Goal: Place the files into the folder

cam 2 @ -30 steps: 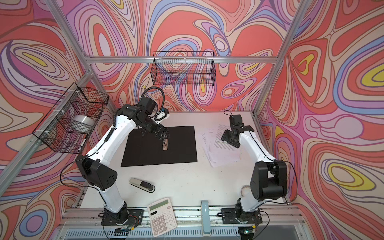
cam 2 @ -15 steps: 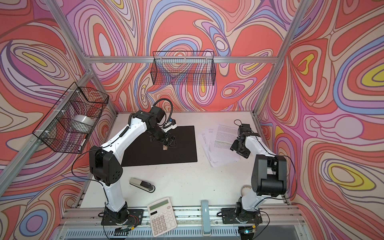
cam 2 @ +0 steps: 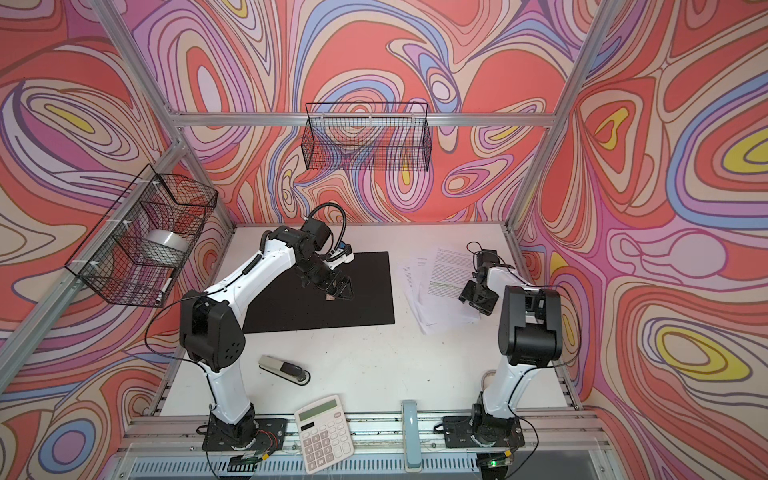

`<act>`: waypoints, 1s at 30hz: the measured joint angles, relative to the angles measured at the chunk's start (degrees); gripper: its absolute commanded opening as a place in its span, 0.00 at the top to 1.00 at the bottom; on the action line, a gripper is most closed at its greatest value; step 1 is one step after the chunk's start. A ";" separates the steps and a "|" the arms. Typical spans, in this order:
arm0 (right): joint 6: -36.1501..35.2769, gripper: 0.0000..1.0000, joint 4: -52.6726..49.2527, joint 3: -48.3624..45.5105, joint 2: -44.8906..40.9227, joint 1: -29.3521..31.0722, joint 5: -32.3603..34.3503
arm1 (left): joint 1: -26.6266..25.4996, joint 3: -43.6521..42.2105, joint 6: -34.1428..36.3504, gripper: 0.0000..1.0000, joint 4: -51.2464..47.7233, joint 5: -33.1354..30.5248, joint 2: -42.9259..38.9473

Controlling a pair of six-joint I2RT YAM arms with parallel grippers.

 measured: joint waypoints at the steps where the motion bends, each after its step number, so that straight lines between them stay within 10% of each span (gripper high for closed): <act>1: -0.07 0.47 0.15 -0.02 0.00 -0.04 -0.24 | 0.00 -0.02 0.09 0.09 0.02 -0.02 -0.04; 18: -1.29 1.00 1.55 -2.93 -5.09 -0.37 -1.40 | 0.00 -1.11 0.33 0.10 0.81 -0.22 -1.97; 30: -2.97 1.00 -1.29 -2.93 -15.17 -0.37 -5.38 | 0.00 0.83 0.24 0.10 0.72 0.11 -2.62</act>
